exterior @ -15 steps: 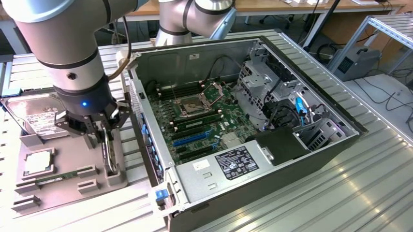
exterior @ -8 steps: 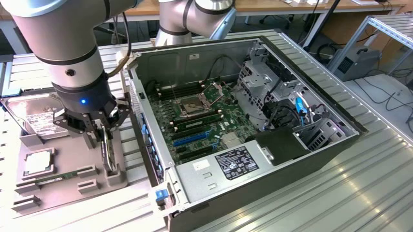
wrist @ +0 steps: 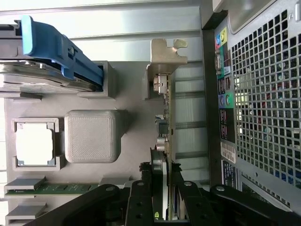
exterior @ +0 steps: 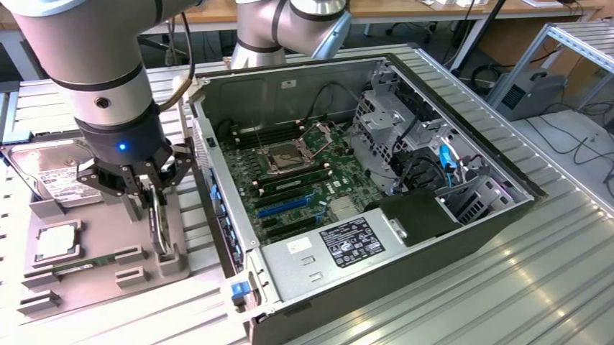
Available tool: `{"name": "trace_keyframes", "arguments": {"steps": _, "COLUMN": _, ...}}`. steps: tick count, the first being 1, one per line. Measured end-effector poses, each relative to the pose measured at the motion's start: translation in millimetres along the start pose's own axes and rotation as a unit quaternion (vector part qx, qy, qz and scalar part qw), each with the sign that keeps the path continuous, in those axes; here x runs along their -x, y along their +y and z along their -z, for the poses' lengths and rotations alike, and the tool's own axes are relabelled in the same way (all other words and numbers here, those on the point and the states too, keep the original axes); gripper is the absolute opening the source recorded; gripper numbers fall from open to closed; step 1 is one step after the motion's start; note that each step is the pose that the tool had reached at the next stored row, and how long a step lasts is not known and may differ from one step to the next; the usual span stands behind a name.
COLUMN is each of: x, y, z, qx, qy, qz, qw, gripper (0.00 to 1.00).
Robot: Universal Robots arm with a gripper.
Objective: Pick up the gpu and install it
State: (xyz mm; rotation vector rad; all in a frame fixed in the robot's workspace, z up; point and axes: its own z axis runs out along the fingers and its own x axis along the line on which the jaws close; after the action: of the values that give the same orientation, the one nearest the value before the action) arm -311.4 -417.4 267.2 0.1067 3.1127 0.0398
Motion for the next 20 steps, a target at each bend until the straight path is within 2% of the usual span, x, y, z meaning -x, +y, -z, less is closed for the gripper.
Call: {"name": "trace_keyframes", "arguments": {"steps": 20, "x": 0.5, "y": 0.5, "z": 19.4, "qx": 0.0, "qy": 0.0, "qz": 0.0, "qw": 1.0, "gripper": 0.27}}
